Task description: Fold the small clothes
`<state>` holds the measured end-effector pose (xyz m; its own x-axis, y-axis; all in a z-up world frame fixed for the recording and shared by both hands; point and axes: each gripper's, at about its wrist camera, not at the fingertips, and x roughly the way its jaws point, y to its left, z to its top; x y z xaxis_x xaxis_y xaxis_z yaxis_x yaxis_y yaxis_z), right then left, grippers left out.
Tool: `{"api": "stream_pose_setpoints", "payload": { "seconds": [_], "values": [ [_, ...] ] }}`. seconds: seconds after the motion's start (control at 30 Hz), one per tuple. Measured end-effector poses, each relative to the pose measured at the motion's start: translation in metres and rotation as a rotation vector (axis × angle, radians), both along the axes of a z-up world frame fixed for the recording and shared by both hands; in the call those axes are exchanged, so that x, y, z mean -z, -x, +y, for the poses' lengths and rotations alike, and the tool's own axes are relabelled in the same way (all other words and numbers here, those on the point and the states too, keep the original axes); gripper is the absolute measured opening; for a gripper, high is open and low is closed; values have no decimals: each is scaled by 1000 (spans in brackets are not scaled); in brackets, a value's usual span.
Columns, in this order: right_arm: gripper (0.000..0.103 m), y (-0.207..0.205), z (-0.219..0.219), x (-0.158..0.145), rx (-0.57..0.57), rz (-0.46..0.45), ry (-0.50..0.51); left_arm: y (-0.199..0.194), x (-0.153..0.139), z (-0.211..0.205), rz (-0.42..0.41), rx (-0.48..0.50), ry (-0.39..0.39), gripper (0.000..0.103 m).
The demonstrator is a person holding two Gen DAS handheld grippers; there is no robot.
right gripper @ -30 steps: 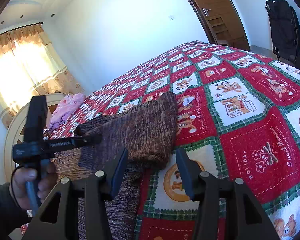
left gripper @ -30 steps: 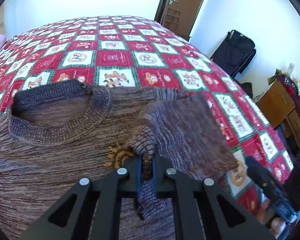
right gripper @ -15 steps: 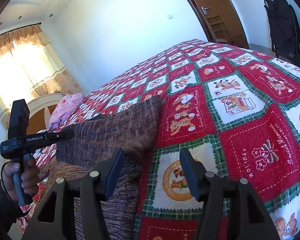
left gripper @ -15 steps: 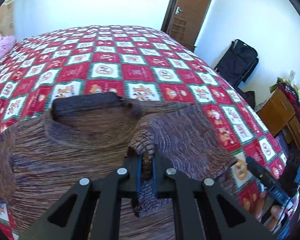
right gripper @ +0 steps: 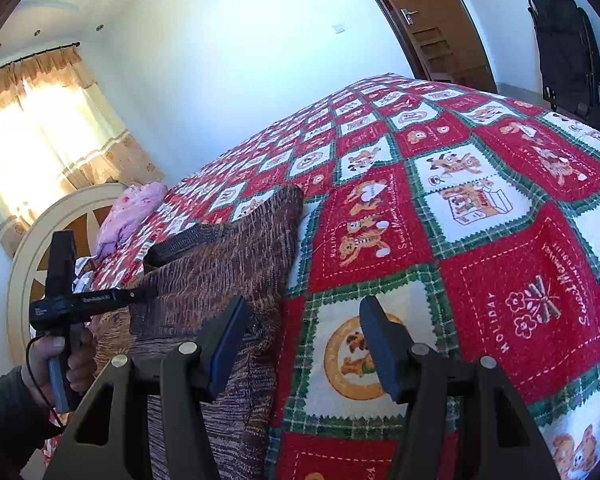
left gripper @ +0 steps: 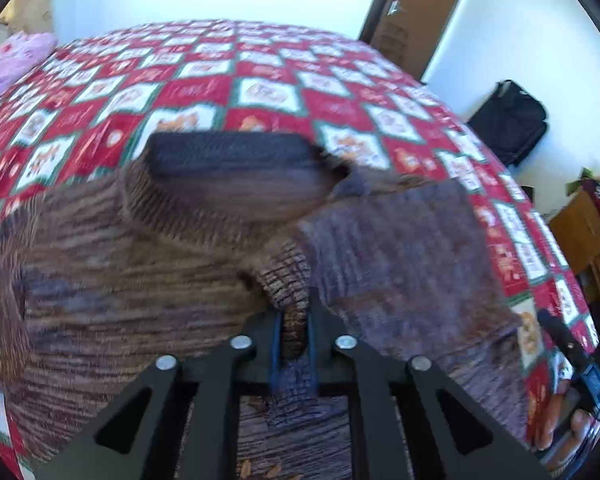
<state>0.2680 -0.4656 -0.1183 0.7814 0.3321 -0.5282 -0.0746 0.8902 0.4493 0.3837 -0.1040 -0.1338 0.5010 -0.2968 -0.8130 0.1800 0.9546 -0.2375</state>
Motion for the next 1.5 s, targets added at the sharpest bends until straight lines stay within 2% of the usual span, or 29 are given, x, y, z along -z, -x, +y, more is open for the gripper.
{"api": "stream_pose_setpoints", "payload": {
  "seconds": [0.03,0.1,0.13,0.17,0.2,0.23,0.33,0.4,0.47,0.53,0.6,0.63,0.77,0.83,0.93,1.03,1.13,1.17,1.23,1.37,1.43,1.5],
  "values": [
    [60,0,1,-1,3,0,9,0,3,0,18,-7,-22,24],
    [60,-1,7,-4,-10,1,39,5,3,-1,2,0,-56,25],
    [60,-3,12,-6,-24,18,66,10,0,-1,-19,3,-109,31],
    [60,-6,19,-9,-36,34,94,13,-1,-2,-34,3,-158,39],
    [60,-8,26,-14,-52,47,119,16,-1,-2,-47,2,-202,56],
    [60,-10,35,-19,-79,49,131,20,-1,-1,-65,-6,-247,64],
    [63,-22,69,-42,-187,17,182,29,3,9,-70,-13,-236,64],
    [65,-35,94,-45,-242,27,233,34,7,16,-69,-34,-209,64],
    [65,-53,112,-34,-288,97,270,42,8,21,-78,-52,-191,64],
    [65,-67,121,-11,-280,201,305,54,5,26,-91,-50,-179,64],
    [66,-67,117,7,-275,252,280,63,4,28,-96,-41,-177,64],
    [66,-61,117,6,-268,219,286,69,4,31,-97,-33,-176,64],
    [66,-46,124,-1,-266,234,360,85,11,40,-116,-16,-197,65],
    [66,-53,130,-12,-251,248,329,91,10,44,-133,-25,-204,67],
    [66,-68,150,-28,-254,243,273,100,8,57,-124,-58,-174,67],
    [66,-84,192,-29,-283,236,332,109,4,68,-135,-91,-187,69],
    [65,-94,224,-15,-308,259,390,116,0,78,-162,-120,-216,83],
    [65,-95,232,-7,-320,277,418,118,-2,83,-170,-133,-216,83],
    [66,-88,244,5,-321,287,484,122,-4,93,-169,-143,-194,84],
    [66,-69,253,-1,-415,309,548,123,3,108,-151,-172,-157,87],
    [65,-69,250,-12,-458,338,500,122,11,111,-127,-177,-148,87],
    [65,-76,240,-28,-464,358,369,121,18,112,-101,-178,-140,87]
  ]
}}
